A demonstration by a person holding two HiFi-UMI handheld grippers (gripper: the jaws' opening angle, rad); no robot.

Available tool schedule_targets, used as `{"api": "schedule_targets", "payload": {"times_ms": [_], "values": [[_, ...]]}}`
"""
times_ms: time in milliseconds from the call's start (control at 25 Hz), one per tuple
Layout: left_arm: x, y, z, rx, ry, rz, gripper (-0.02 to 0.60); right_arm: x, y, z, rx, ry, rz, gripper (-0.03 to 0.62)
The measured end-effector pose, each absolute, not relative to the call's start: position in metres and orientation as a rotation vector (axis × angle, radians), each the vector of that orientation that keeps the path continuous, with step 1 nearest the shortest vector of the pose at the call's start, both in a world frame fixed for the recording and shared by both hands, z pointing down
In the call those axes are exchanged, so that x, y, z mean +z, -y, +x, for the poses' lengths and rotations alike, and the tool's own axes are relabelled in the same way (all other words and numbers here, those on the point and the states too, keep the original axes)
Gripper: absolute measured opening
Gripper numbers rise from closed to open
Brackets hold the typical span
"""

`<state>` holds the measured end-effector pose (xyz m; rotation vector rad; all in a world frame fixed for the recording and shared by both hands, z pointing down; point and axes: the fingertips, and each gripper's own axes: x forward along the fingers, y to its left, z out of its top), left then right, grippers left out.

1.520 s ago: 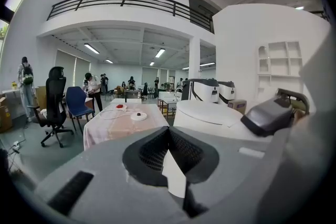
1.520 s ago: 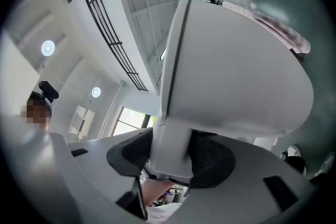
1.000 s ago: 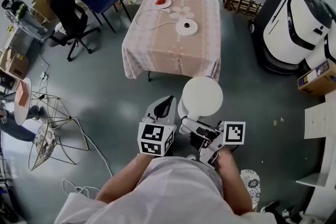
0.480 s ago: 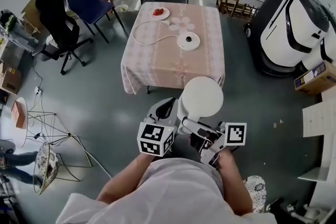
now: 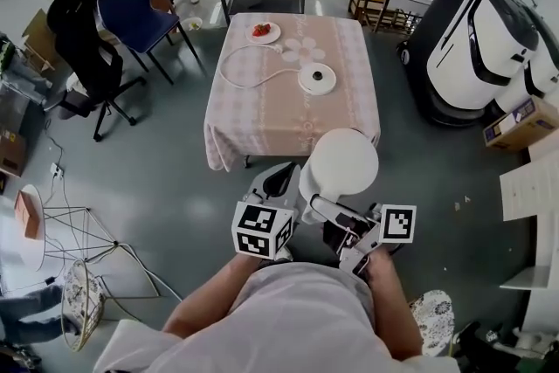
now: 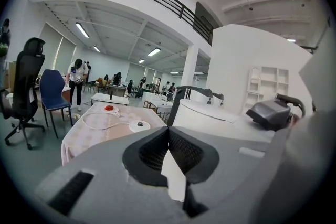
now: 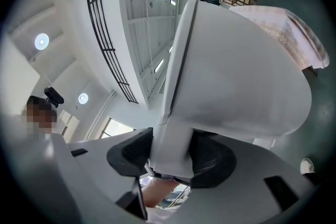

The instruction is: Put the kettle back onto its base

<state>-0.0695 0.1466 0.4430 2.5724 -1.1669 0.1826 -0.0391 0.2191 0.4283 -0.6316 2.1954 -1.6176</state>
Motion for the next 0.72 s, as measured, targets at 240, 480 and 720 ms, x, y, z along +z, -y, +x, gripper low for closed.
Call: {"api": "schedule_targets", "payload": {"times_ms": [240, 480, 720], "values": [[0.443, -0.142, -0.078, 0.183, 1.154, 2.583, 0.006, 0.429, -0.213, -0.046, -1.613, -2.181, -0.645, 0.189], [0.446, -0.135, -0.081, 0.194, 1.165, 2.577, 0.006, 0.431, -0.204, -0.052, -1.613, -2.196, -0.618, 0.189], [0.447, -0.117, -0.072, 0.198, 1.191, 2.577, 0.006, 0.433, -0.187, -0.045, -1.616, -2.217, -0.575, 0.189]]}}
